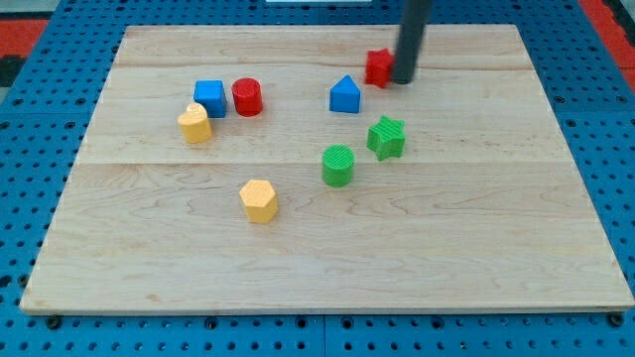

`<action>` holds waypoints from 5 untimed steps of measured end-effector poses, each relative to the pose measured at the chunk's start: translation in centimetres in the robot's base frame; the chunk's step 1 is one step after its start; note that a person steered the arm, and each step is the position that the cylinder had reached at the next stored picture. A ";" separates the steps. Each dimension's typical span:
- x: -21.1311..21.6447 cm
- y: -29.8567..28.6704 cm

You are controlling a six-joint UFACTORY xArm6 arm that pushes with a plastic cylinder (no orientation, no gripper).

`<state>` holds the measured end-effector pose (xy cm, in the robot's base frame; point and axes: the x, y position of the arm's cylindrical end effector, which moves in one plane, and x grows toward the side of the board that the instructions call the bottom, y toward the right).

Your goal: Keep red star and blue triangle in a diagonal line

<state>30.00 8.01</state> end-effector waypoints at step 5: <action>3.8 -5.0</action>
